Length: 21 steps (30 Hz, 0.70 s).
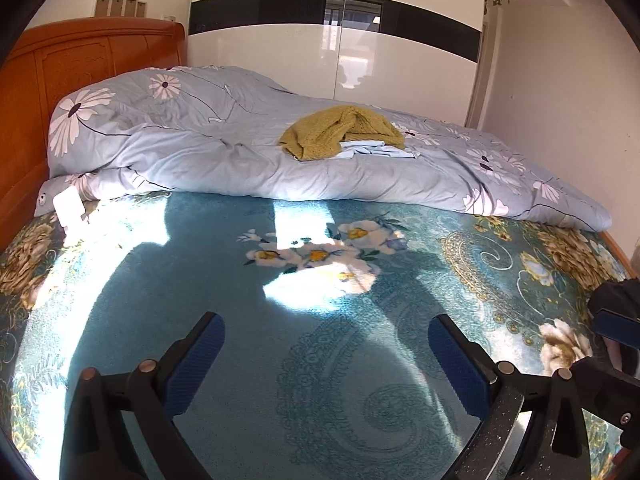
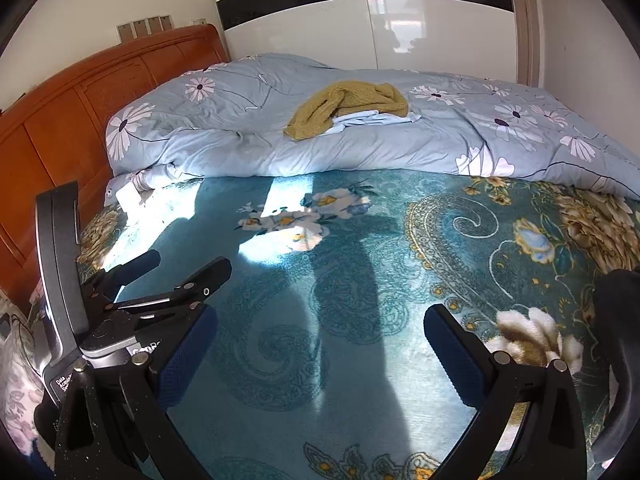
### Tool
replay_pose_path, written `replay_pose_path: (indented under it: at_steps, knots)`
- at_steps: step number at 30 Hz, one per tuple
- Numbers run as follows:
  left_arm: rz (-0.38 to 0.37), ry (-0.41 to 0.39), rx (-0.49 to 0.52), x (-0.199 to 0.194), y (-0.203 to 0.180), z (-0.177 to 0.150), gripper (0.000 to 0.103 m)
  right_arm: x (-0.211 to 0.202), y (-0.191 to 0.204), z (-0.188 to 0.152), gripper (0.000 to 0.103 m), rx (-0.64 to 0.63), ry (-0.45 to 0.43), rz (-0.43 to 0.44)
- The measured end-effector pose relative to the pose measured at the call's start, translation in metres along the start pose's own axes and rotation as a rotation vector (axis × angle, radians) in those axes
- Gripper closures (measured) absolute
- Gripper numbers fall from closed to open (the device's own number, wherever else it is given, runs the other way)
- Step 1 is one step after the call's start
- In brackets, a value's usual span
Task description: Fold clothes
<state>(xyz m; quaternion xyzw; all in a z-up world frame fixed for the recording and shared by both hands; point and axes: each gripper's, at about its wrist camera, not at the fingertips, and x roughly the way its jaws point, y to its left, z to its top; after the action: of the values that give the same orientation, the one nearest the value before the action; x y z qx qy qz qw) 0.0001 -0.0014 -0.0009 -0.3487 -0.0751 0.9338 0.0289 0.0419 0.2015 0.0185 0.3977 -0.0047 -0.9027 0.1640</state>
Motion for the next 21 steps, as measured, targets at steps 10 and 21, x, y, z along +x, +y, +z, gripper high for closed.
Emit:
replay_pose_path:
  at_steps: [10,21]
  knots:
    - [-0.006,-0.014,-0.011,0.006,0.03,-0.014,0.0,0.034,-0.002,0.007,0.0,0.05,-0.012,0.039]
    - [0.064,-0.067,-0.012,0.033,0.018,-0.018,0.0,0.062,-0.005,0.014,0.0,0.077,-0.084,0.048]
